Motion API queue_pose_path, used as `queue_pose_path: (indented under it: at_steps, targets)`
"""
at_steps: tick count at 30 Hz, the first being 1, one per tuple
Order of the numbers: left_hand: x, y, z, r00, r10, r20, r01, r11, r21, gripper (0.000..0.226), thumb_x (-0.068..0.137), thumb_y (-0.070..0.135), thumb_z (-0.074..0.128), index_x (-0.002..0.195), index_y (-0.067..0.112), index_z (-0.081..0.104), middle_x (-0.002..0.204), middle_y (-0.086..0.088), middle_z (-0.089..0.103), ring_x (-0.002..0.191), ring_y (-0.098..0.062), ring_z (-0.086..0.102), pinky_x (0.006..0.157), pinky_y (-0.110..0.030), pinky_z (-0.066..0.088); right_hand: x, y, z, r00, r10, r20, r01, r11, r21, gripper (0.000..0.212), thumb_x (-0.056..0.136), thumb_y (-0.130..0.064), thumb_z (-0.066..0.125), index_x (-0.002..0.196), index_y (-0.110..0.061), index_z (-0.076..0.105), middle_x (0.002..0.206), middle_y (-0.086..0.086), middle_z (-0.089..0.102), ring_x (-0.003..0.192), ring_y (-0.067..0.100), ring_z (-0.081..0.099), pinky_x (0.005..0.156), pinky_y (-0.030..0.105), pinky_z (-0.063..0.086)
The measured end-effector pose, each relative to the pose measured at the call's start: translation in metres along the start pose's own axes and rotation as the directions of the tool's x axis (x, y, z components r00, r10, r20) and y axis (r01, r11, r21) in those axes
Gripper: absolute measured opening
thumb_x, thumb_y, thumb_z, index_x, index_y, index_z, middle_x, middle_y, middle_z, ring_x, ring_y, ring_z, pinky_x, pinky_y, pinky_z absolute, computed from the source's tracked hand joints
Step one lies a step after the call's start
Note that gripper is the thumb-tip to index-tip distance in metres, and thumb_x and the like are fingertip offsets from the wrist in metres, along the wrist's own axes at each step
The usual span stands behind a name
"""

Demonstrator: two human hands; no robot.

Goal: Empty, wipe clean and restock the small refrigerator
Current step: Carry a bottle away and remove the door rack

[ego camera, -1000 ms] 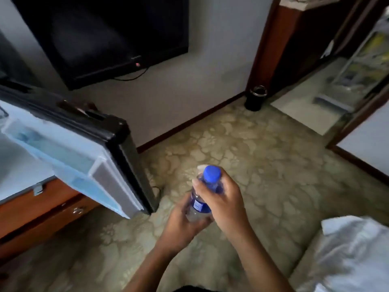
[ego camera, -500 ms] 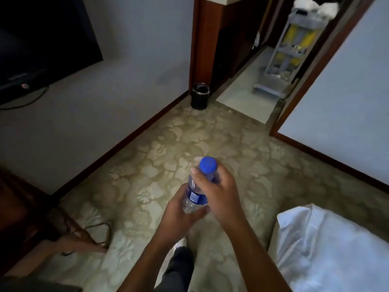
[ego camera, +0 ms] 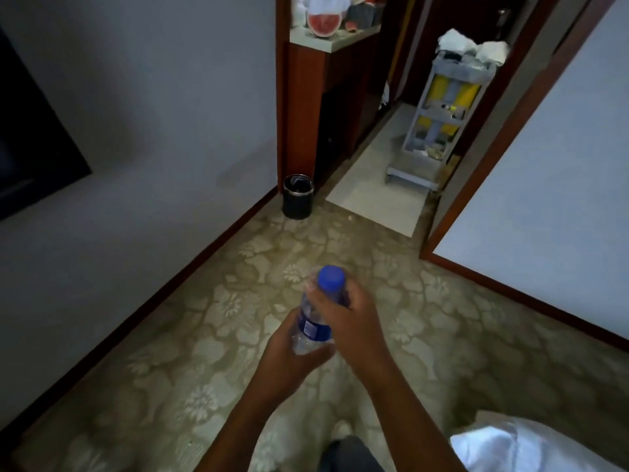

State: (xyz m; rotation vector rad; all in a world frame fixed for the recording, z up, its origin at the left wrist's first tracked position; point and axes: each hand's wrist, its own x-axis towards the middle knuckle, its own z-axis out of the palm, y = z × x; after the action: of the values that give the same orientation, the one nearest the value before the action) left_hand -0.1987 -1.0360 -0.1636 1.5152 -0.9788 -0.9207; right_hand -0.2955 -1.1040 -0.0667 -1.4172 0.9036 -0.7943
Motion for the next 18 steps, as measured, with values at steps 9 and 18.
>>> queue_pose_path:
  at_steps: [9,18]
  targets:
    - [0.19,0.009,0.042,0.999,-0.038,-0.033,0.039,0.999,0.022,0.053,0.082,0.012,0.084,0.125,0.032,0.06,0.116,0.013,0.073,0.106,-0.009,0.071,0.087,-0.03,0.058,0.189,0.014,-0.065,1.0,0.006,0.017,-0.006,1.0,0.017,0.011,0.091,-0.025,0.075,0.1,-0.03,0.07,0.096,-0.001,0.074,0.088,0.012,0.071,0.077,0.02,0.057]
    - [0.364,0.043,0.091,0.997,-0.062,-0.047,0.065,0.996,0.062,0.051,0.081,0.003,0.082,0.12,0.029,0.061,0.111,0.022,0.072,0.102,-0.001,0.069,0.082,-0.009,0.05,0.363,0.0,-0.137,0.999,-0.012,0.045,0.011,1.0,0.027,0.008,0.091,-0.026,0.074,0.096,-0.028,0.069,0.092,-0.003,0.071,0.087,0.011,0.07,0.075,0.019,0.056]
